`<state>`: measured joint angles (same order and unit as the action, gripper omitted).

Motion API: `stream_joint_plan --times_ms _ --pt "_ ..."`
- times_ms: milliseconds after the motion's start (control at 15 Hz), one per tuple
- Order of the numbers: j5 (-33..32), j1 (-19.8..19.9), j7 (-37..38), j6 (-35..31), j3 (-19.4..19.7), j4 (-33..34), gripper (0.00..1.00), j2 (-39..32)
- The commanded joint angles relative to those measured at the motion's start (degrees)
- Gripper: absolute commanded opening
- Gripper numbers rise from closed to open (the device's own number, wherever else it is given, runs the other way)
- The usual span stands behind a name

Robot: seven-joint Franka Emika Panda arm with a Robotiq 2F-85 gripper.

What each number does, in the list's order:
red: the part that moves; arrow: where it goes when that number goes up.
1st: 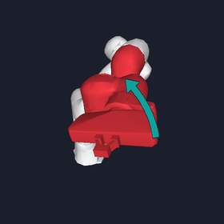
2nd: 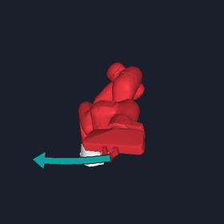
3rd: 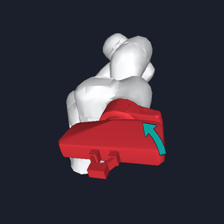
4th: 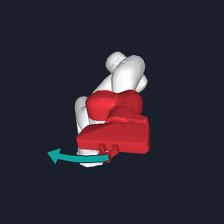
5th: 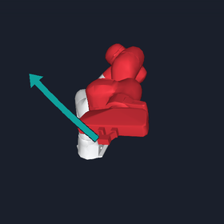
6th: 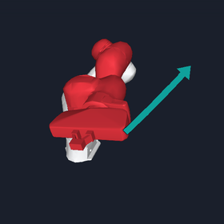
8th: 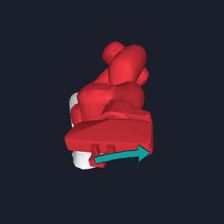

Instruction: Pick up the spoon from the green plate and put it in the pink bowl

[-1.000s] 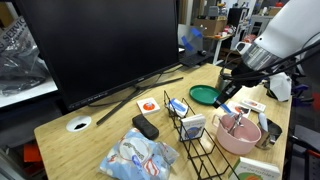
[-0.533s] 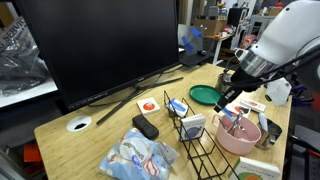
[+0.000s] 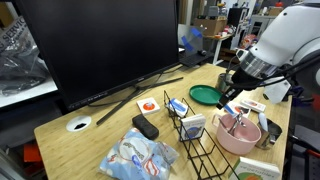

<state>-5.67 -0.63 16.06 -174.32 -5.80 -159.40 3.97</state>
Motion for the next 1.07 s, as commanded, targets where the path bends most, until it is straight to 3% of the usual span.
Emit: stream_joint_plan --times_ms 0,267,467,533,667,800,1000 --pt "-3.1 1.1 2.3 -1.8 -0.5 0.2 0.07 -0.7" --pt "-3.6 0.2 3.3 -3.1 -1.0 0.0 0.07 -0.5" --pt "-0.4 -2.5 1.5 -3.7 -1.5 0.0 0.07 -1.6" --pt "0.1 -3.3 1.2 -3.8 -1.6 0.0 0.11 -1.9" --pt "0.6 -4.6 1.0 -3.6 -1.8 0.0 0.21 -2.4" --pt "0.2 -5.1 1.8 -3.1 -1.8 0.0 0.55 -2.5" --pt "0.5 -5.6 2.0 -3.1 -1.8 0.0 0.74 -2.5"
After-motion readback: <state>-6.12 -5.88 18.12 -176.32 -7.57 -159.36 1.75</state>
